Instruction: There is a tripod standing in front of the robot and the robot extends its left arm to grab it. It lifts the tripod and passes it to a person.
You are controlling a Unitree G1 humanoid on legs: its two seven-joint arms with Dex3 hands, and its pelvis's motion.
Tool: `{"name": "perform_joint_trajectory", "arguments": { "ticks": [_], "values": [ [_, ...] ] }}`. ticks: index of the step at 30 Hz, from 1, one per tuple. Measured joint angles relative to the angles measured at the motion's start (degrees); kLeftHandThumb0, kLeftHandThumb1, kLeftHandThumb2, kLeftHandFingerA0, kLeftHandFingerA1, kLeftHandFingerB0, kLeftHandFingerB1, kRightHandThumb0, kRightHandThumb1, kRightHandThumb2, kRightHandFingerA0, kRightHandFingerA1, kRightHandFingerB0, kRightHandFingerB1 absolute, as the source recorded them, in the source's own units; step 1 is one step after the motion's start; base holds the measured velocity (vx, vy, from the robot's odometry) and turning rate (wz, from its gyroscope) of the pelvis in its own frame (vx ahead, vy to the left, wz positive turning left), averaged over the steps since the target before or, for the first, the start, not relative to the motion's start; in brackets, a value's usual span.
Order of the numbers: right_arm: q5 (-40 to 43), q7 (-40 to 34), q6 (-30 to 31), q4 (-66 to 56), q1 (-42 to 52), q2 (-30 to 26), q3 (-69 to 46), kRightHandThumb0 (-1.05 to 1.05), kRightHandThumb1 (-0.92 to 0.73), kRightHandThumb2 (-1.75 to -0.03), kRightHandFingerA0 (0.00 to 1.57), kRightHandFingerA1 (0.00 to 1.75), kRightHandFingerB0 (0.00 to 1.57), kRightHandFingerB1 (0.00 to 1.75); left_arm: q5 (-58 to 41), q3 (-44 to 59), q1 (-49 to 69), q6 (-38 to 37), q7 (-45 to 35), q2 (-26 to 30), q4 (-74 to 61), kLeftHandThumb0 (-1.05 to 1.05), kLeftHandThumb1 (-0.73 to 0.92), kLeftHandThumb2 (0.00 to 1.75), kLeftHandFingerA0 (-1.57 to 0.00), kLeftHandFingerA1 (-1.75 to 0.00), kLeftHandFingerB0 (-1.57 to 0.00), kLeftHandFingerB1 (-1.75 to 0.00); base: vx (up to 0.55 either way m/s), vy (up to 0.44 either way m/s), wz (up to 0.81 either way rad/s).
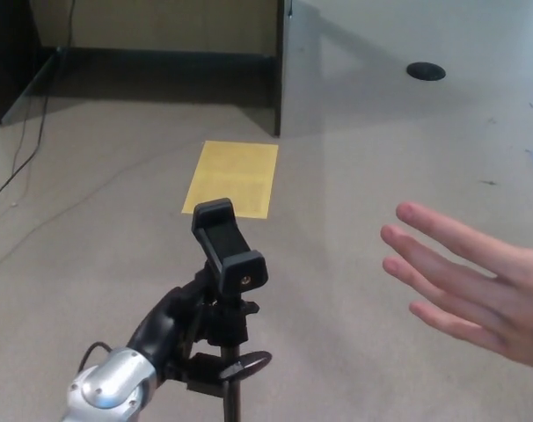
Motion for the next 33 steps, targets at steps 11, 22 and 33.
{"name": "perform_joint_trajectory", "arguments": {
  "ticks": [11,22,33],
  "values": [
    [-0.1,0.3,-0.1,-1.0,-1.2,0.0,0.0,-0.41,-0.72,-0.61,0.64,0.43,0.46,0.36,1.2,-0.8,-1.6,0.2,0.7,-1.7,4.2,-0.55,0.40,0.68,-0.25,-0.44,-0.07,-0.29,0.00,0.000,0.00],
    [-0.3,1.2,0.1,-1.3,-1.6,-0.3,0.4,-0.47,-0.59,-0.88,0.60,0.59,0.41,0.50,2.3,-1.2,-0.5,-0.1,2.0,-2.9,5.3,-0.03,0.85,0.65,-0.96,-0.62,-0.70,-0.48,0.00,0.000,0.00],
    [-0.3,1.7,0.5,-1.2,-1.9,-0.3,0.8,-0.41,-0.73,-0.61,0.64,0.44,0.47,0.37,2.0,0.7,1.2,-2.3,3.0,-4.4,5.4,0.00,0.88,0.66,-0.75,-1.23,-0.66,-0.96,0.00,0.000,0.00]
  ]
}}
